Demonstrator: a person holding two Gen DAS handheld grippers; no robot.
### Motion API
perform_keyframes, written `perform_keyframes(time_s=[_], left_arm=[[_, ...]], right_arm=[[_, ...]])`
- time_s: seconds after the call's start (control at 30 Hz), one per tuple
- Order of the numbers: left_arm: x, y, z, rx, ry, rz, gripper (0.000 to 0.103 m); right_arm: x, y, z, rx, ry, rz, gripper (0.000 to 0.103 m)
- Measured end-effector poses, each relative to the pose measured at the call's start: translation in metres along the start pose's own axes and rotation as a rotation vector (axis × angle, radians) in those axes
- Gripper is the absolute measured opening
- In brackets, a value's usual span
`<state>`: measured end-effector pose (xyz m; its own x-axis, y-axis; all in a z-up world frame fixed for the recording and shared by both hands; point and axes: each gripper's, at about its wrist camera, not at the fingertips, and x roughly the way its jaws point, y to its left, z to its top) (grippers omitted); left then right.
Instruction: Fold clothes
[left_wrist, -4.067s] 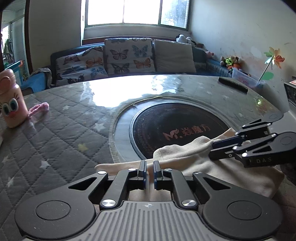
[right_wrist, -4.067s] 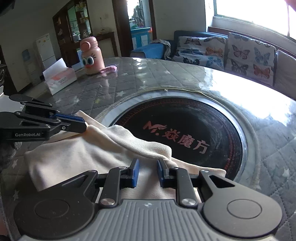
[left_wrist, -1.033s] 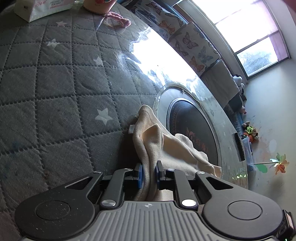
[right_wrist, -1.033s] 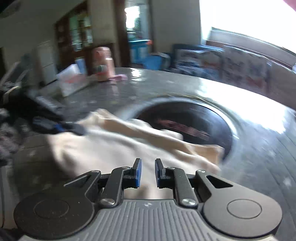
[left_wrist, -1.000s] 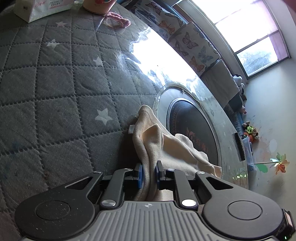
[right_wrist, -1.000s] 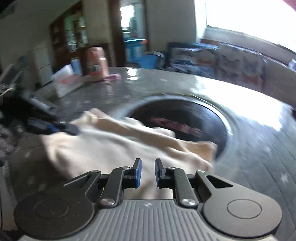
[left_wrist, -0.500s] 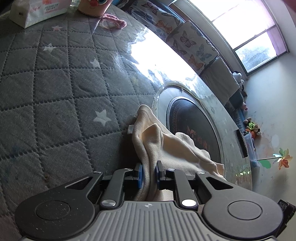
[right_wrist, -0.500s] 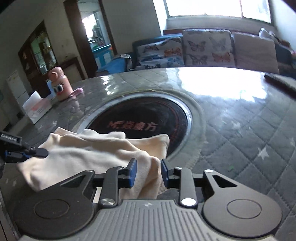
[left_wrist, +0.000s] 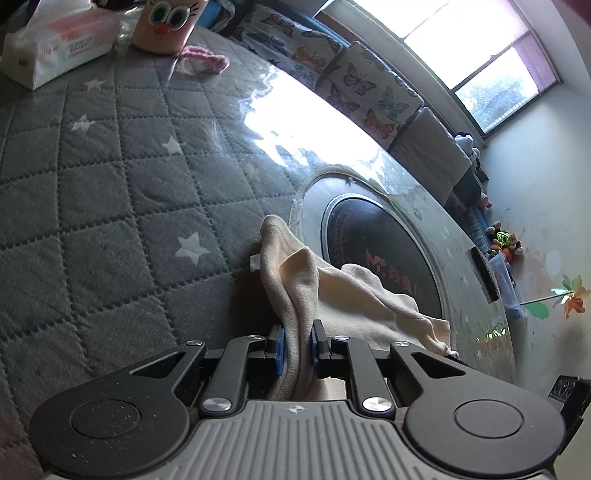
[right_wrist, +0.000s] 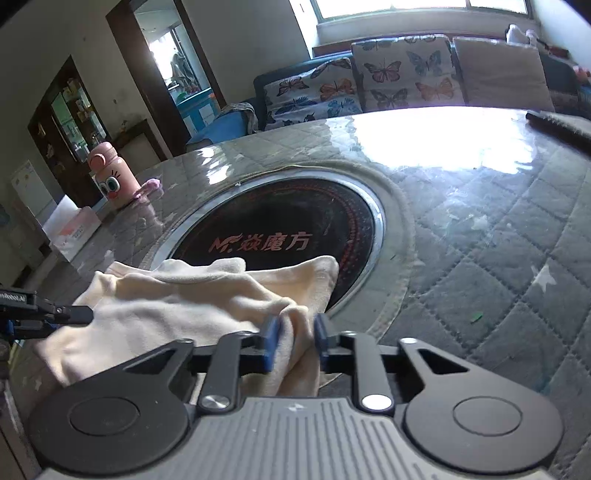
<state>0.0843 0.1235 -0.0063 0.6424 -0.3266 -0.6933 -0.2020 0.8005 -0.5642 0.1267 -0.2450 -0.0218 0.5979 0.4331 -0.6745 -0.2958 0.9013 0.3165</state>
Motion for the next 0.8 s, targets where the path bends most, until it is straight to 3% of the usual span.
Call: perform_keyframes(time_s=[0.17,0.4,0.8], left_arm=[[-0.011,-0.001,0.001,0.027,-0.026,-0.023,0.014],[-0.041,0.007,0.008,0.032,-0.096,-0.034,0.014],[-0.110,0.049,0.042,0.003,-0.280,0.065,0.014]], right_arm=[[-0.009,0.011,0.005,0.000,-0.034,0.005,0.010],[-0.018,0.053,0.030,-0.097,-0.086,0.062,0.009],[0.026,0.137,0.076,-0.227,-0.109,0.209,0.009]])
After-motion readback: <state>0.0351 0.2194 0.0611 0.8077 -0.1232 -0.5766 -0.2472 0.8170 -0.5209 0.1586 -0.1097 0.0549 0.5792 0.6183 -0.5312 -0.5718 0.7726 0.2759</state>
